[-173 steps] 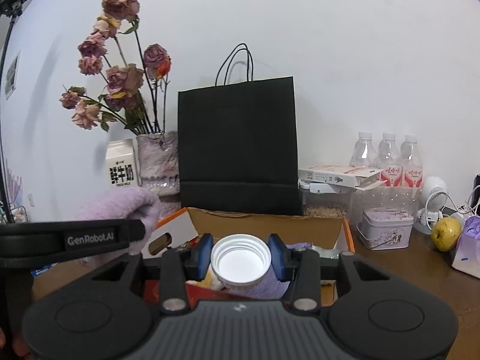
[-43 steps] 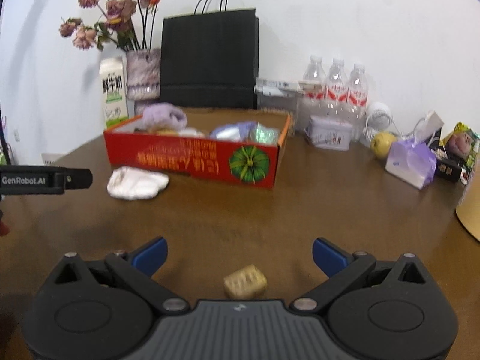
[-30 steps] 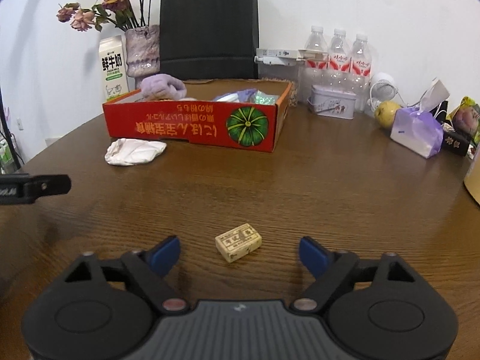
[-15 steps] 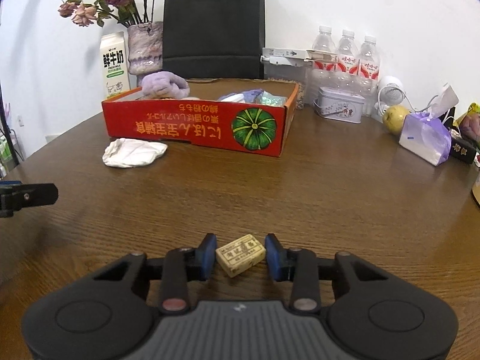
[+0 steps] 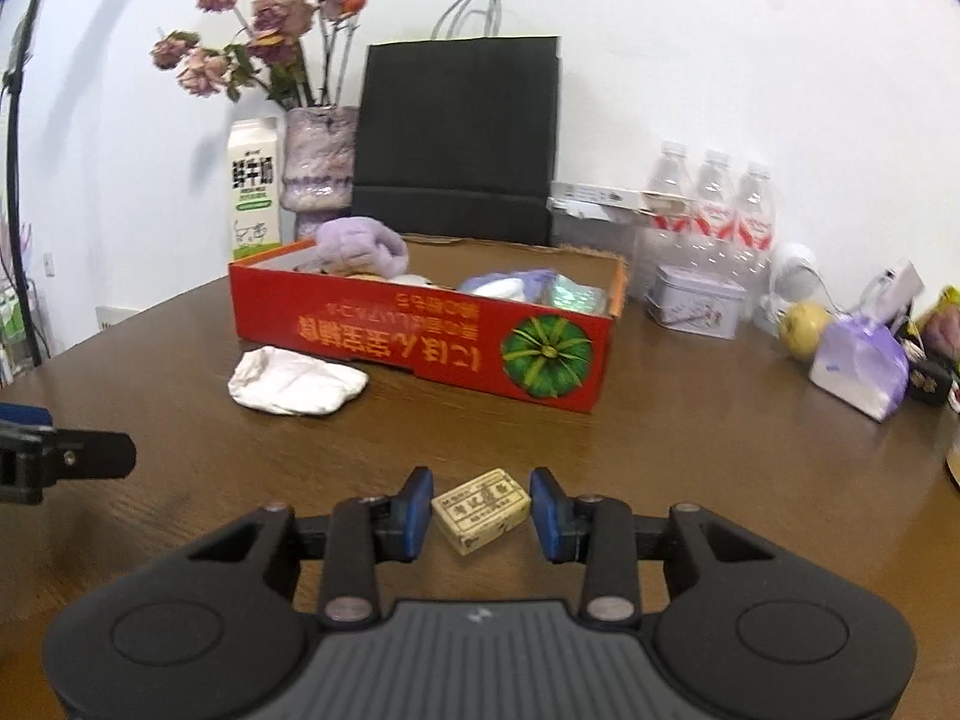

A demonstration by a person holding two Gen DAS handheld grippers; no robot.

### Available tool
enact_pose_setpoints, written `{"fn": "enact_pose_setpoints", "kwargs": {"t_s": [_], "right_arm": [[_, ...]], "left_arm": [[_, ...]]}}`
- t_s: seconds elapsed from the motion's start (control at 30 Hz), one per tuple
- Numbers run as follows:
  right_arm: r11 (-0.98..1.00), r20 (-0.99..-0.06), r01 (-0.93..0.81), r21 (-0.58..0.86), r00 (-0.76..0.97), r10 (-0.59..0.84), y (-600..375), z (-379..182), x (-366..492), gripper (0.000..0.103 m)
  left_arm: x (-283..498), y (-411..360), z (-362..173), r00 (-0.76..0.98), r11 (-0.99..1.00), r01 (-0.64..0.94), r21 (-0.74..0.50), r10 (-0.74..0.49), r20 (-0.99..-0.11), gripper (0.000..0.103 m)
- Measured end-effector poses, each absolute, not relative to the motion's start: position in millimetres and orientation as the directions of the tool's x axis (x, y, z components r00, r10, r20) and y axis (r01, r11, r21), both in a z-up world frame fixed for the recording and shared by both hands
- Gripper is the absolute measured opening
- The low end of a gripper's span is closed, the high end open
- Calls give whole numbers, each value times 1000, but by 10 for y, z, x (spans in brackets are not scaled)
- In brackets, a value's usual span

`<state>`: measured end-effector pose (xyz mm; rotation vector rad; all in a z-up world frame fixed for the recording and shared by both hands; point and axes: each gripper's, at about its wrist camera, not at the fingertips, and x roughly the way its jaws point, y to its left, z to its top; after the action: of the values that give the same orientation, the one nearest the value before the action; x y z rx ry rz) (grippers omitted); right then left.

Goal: Organize objects
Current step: 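Grasp the wooden block with the right gripper while the left grasps the white tissue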

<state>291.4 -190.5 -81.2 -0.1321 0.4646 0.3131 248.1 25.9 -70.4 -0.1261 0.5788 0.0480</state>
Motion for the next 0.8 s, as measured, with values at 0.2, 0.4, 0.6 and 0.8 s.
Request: {"fn": "enact_pose_setpoints", "kwargs": {"t_s": [0.2,0.4,0.6,0.8], "right_arm": [[944,-440,-326,-43,855,275,-1766,-805,3083,34],[953,-432,-301,-7,861,269,-1775,-809,3255,34],[957,-417,-287,41,866,278,-1840,-802,3358,34],[957,-399,-280,71,871,285,-1882,-794,3429,34]], "left_arm": [[2577,287,-623,839,996,-70,-50,31,-544,103],[2883,285,-601,813,998,-58,-15,38,-580,103],[3167,223,-663,791,998,-44,-34,14,-612,103],[3452,188,-738,770,997,-42,-65,-9,-638,103]]}}
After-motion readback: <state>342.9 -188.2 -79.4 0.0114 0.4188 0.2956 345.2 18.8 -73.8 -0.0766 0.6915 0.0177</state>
